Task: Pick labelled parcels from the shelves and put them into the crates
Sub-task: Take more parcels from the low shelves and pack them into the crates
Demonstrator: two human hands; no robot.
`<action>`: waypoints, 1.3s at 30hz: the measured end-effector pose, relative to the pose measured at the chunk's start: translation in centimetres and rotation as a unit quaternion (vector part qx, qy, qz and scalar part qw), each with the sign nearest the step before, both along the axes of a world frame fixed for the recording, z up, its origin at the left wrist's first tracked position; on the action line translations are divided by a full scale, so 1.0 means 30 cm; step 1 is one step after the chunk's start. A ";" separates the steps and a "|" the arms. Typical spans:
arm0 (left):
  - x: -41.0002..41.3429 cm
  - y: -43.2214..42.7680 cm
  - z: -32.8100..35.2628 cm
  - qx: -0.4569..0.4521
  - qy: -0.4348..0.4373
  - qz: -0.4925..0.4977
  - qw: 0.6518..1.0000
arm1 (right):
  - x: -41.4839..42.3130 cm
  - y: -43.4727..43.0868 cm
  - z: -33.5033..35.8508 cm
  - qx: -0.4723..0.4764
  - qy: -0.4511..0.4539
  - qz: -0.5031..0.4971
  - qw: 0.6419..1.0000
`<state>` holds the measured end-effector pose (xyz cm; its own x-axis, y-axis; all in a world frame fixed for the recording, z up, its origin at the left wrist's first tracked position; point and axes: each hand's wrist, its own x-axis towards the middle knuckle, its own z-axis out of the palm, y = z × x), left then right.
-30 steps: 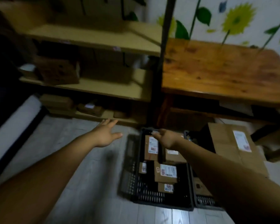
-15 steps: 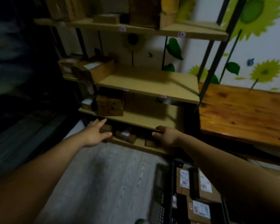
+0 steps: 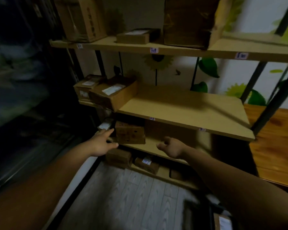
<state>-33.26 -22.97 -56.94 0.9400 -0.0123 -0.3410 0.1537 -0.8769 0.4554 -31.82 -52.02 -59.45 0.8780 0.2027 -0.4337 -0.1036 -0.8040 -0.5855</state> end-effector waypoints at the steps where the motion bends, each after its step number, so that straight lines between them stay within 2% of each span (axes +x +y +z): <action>1: 0.052 0.021 -0.010 -0.001 -0.003 -0.003 1.000 | 0.035 0.025 -0.008 -0.005 -0.004 -0.001 1.000; 4: 0.211 0.101 -0.066 -0.011 0.000 -0.026 1.000 | 0.143 0.106 -0.045 -0.009 -0.001 -0.027 1.000; 15: 0.738 0.396 -0.452 -0.048 0.095 -0.078 0.991 | 0.467 0.498 -0.299 0.033 0.038 -0.184 0.982; 19: 0.855 0.392 -0.573 -0.132 0.115 -0.035 0.984 | 0.559 0.570 -0.414 0.054 0.039 -0.227 0.972; 24: 0.997 0.309 -0.727 -0.201 0.086 0.063 0.974 | 0.751 0.563 -0.586 0.109 0.012 -0.295 0.949; 29: 1.034 0.281 -0.851 -0.242 0.083 0.110 0.961 | 0.836 0.565 -0.736 0.175 -0.013 -0.310 0.934; 33: 1.010 0.292 -0.852 -0.263 0.067 0.138 0.953 | 0.791 0.550 -0.741 0.214 -0.013 -0.354 0.910; 37: 0.976 0.301 -0.830 -0.263 0.099 0.112 0.953 | 0.709 0.543 -0.705 0.110 0.019 -0.296 0.949; 39: 0.937 0.300 -0.831 -0.249 0.115 0.095 0.957 | 0.648 0.544 -0.710 0.087 0.044 -0.313 0.945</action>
